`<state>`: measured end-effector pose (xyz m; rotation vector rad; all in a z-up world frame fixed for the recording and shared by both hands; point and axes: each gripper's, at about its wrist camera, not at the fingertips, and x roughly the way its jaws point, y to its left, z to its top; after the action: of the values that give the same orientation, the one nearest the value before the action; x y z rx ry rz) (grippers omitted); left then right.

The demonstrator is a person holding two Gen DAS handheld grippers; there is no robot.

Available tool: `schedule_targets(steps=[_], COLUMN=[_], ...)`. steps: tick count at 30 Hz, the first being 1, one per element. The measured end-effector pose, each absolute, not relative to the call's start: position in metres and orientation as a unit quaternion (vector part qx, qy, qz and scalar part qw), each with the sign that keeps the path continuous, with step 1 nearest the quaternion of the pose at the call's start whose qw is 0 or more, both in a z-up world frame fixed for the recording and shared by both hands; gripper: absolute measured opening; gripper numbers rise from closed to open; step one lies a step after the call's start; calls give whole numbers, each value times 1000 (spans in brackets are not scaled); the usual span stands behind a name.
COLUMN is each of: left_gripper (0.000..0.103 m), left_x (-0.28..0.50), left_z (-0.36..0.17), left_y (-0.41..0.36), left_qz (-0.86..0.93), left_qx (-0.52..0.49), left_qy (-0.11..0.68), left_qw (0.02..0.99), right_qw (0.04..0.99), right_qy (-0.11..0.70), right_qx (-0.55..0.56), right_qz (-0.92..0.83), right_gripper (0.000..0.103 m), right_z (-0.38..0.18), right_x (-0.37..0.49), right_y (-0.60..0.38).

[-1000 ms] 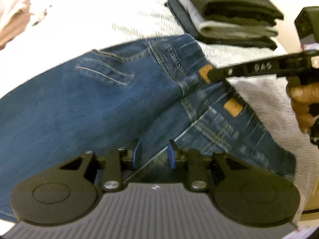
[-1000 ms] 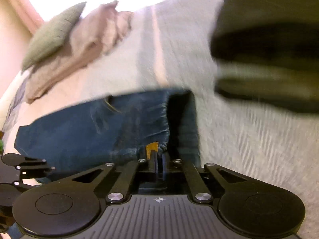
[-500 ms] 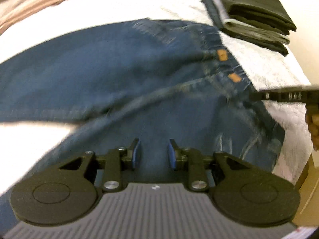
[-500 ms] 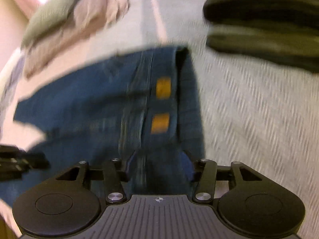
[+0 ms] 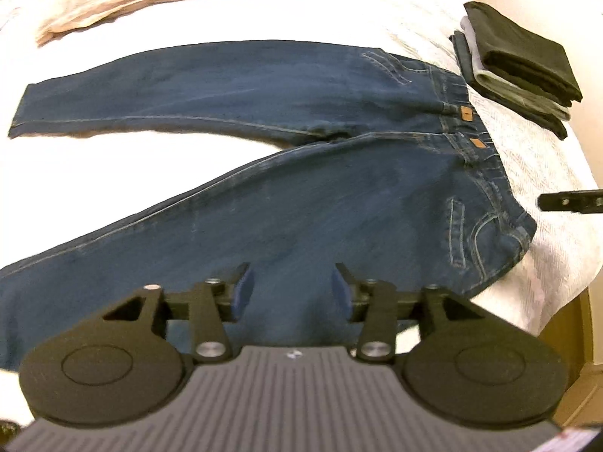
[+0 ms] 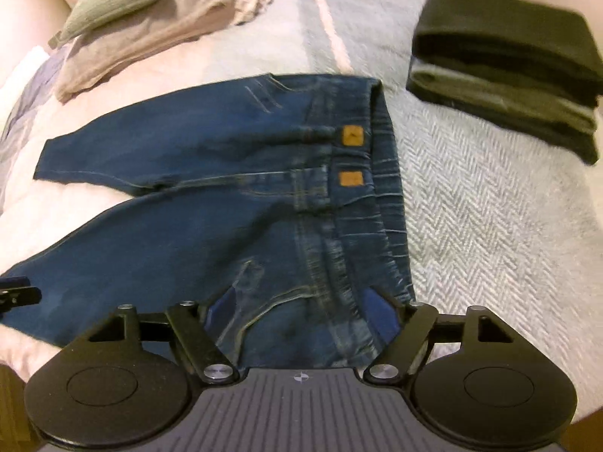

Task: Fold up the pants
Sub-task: 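Release the jeans and pull both tools back to view them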

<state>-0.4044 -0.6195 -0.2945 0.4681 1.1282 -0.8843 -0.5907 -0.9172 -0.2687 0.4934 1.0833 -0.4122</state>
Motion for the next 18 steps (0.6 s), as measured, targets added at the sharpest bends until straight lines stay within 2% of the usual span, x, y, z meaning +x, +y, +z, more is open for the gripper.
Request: schedule_targets(steps=[7, 18], left_gripper=[63, 84], left_x=[-399, -395], left_z=[-279, -250], left_y=[-564, -506], left_qz=[-384, -314], left_qx=[202, 171], left_qy=[517, 509], left_qw=[738, 783], right_qw=[807, 814], right_qy=[515, 541], right_qx=[209, 159], right_qz=[-203, -140], right_gripper=[74, 75], right_z=[-232, -222], right_x=[-590, -563], right_y=[-878, -840])
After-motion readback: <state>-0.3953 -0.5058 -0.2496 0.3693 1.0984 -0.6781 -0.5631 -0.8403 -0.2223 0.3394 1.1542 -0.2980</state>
